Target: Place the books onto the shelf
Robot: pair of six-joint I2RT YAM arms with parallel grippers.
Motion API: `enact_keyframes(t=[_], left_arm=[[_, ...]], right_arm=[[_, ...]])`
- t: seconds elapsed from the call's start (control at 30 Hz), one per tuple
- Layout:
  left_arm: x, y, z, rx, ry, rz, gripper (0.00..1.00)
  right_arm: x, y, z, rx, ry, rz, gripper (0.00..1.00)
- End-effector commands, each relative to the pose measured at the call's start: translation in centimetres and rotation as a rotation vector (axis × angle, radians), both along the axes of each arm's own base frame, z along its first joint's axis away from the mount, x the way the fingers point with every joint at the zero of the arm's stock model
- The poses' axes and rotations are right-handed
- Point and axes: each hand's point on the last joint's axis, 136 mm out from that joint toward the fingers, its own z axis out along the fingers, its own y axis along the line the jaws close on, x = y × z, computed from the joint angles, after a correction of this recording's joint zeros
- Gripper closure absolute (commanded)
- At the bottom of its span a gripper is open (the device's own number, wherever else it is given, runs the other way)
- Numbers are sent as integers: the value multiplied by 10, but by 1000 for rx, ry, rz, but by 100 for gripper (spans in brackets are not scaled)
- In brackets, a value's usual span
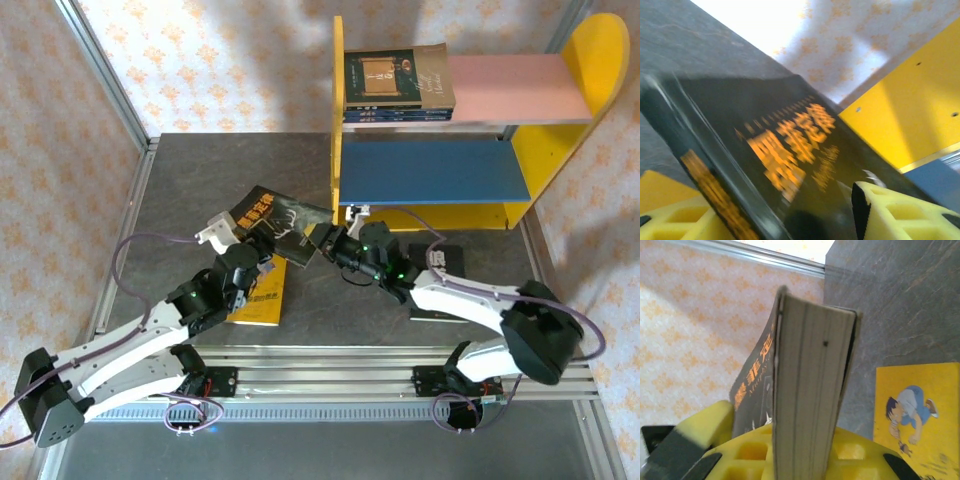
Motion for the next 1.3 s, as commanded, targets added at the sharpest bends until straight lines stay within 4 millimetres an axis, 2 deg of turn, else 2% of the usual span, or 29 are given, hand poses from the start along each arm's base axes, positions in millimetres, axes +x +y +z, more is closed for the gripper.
enact_keyframes(t=[0.0,0.07,0.1,0.17,0.33,0.43,0.73,0.87,1.0,1.27], left_arm=[[-10,28,10,86,-8,80,42],[-13,36,17,106,-25,97,40],[-14,40,22,116,-35,106,39],[-15,46,30,131,-47,114,38],[-11,52,49,154,-53,93,38],[-5,45,53,163,-33,38,38],[17,10,38,200,66,-111,38],[27,-12,34,186,77,-197,39],[34,-31,33,180,87,-267,39],[34,-31,24,211,129,-277,39]], right_arm=[[-27,-15,-12,-159,-30,133,91],[-35,-21,-15,-220,-29,193,90],[-42,-26,-6,-228,-60,221,90],[-54,-31,-6,-258,-71,296,90],[-62,-57,0,-292,-93,326,90],[-62,-75,3,-302,-102,307,91],[-64,-131,13,-374,-123,213,93],[-57,-154,19,-386,-135,157,93],[-44,-170,35,-348,-171,112,93],[-18,-207,72,-300,-247,18,93]])
